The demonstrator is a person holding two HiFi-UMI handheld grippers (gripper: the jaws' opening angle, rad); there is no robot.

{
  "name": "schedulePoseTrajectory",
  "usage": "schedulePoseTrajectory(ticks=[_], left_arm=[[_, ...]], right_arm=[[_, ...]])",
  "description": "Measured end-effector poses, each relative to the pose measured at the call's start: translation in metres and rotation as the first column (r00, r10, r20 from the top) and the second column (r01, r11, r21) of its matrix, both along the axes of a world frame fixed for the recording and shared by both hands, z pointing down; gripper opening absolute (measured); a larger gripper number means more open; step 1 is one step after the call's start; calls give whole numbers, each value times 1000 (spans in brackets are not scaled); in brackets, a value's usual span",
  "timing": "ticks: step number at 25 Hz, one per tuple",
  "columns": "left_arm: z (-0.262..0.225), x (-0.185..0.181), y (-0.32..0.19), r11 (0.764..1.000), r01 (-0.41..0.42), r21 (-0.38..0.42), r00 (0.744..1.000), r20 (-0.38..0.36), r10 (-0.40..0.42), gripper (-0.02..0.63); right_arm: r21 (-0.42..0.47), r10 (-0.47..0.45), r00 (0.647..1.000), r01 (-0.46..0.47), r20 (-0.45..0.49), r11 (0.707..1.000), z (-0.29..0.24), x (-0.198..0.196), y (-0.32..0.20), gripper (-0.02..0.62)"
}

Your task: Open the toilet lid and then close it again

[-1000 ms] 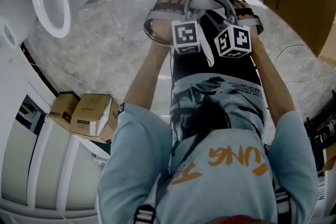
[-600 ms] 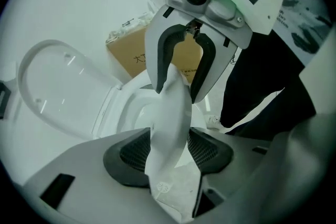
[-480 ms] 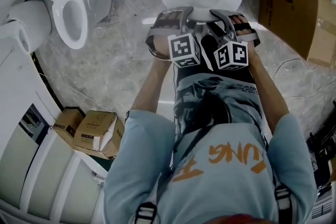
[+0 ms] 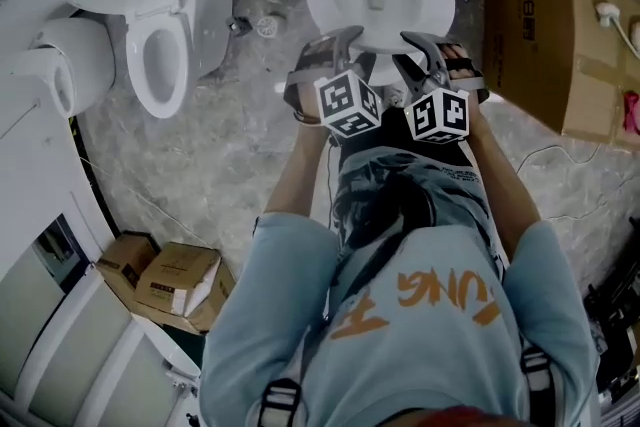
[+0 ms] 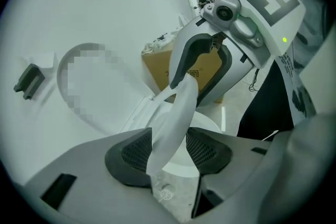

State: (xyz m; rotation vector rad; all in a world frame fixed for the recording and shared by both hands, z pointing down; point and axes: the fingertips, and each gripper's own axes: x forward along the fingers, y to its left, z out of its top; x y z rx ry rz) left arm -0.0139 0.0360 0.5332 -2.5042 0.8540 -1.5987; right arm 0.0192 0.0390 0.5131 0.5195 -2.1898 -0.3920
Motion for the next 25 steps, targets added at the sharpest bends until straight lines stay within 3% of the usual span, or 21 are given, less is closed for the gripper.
schedulePoseTrajectory(ticks=[15,25], left_arm=[[-93,-3,-97,972,197,131,974,-136,-180,224],[-134,-4,-176,952,257,167,948,-236,-215,219]], right_arm=[[123,130,989,-138,70,983,-91,6,-94,172],[161,248,958,-270,146,949,-131,8,-170,140]])
